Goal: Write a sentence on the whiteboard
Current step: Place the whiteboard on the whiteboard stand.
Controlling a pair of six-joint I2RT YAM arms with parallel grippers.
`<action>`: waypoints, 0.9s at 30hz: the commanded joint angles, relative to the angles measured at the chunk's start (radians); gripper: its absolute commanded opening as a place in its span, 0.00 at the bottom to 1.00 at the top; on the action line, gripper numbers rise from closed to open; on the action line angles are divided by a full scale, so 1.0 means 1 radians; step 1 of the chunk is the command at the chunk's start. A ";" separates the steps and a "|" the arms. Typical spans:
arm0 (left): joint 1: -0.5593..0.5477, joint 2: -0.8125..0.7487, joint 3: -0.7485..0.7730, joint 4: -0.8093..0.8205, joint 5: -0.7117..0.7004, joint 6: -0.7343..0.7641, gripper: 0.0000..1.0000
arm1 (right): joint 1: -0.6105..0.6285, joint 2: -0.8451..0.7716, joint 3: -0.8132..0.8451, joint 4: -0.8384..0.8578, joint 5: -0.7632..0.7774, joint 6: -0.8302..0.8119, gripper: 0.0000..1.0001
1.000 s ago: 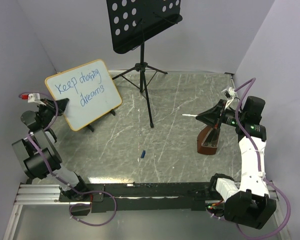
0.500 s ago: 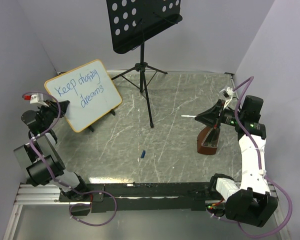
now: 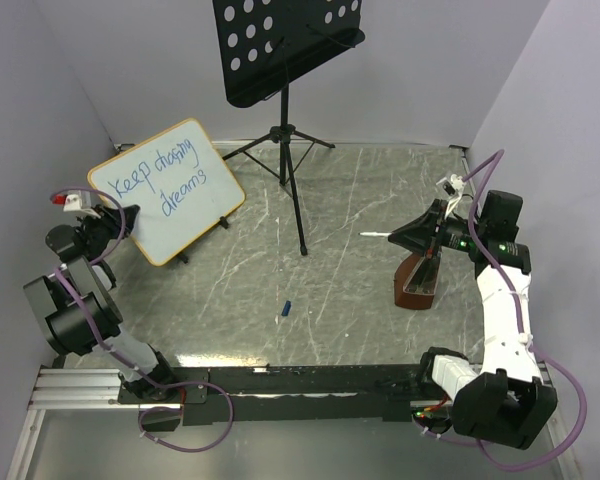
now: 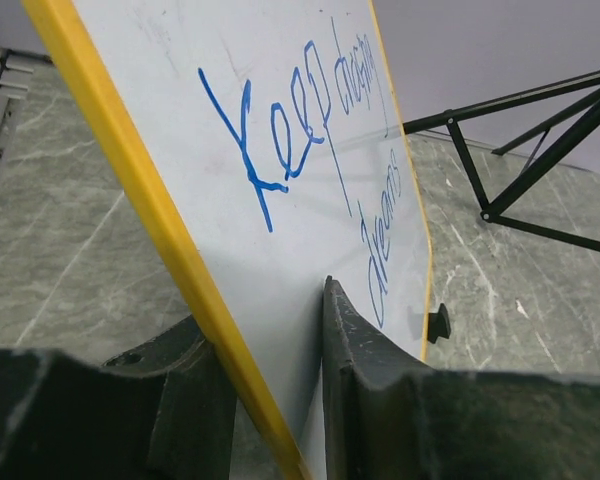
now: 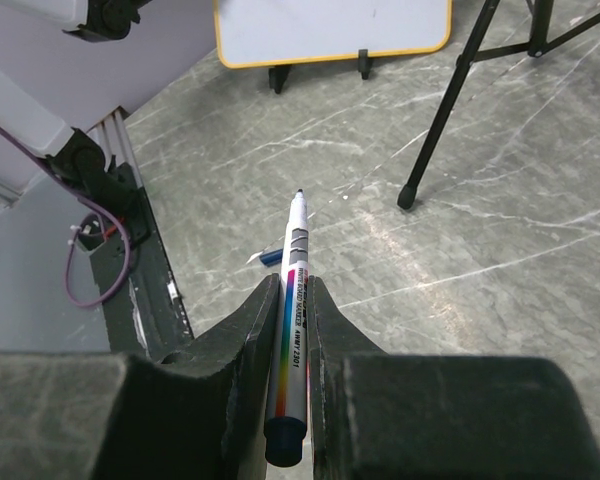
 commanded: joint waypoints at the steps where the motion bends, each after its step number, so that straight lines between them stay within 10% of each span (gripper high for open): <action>1: 0.012 0.060 0.029 0.015 -0.094 0.474 0.21 | 0.011 0.006 0.056 -0.007 -0.040 -0.036 0.00; 27: 0.018 0.145 0.050 0.009 -0.112 0.782 0.28 | 0.023 0.048 0.072 -0.036 -0.049 -0.056 0.00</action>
